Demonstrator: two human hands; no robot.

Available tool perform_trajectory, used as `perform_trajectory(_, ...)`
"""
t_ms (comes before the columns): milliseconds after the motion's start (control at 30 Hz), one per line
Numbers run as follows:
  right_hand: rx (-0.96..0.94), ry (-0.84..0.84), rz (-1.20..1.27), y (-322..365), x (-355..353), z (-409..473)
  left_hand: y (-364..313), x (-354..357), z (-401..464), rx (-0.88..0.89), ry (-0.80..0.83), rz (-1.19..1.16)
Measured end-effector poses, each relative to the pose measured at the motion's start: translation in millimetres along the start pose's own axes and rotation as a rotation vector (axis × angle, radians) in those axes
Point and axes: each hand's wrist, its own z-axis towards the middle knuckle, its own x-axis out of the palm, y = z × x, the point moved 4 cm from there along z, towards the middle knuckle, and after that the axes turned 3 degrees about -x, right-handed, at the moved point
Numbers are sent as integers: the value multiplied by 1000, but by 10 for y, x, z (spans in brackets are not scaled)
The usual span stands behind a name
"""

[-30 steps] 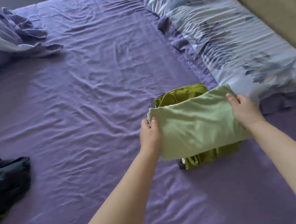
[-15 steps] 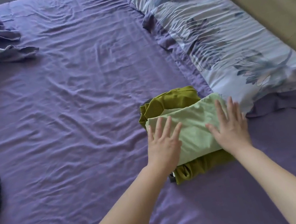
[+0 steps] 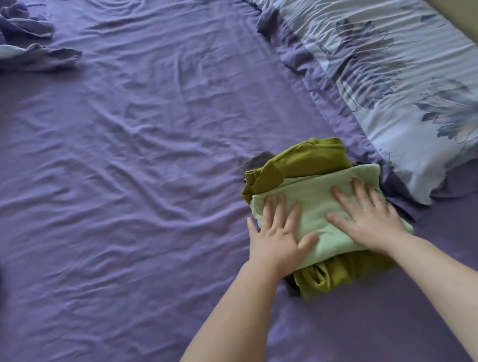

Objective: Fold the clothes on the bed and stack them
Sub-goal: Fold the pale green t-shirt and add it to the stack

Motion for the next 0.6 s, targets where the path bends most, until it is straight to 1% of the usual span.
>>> perform_trajectory(67,35,18,-27,75,-99,-35,-32,-119,-85,11,-3,9)
perform_trajectory(100,61,0,-33,147,-165,-71,-17,-184,-157,16,-11,4)
perform_trajectory(200,74,-157,47,517,-316,-297,185,-326,-516,-28,-52,-49)
perform_trajectory(267,3,-239,126,877,-326,-519,435,-397,-840,-111,-82,-86)
perform_trajectory(300,-50,-246,120,1079,-293,-636,579,-429,-1011,-155,-86,-97)
perform_trajectory(433,-281,-217,29,1926,-73,-1065,1260,-555,-1729,-331,-92,-130)
perform_trajectory(600,-423,-110,-21,2915,236,-1440,2212,-682,-2698,-507,-196,-142)
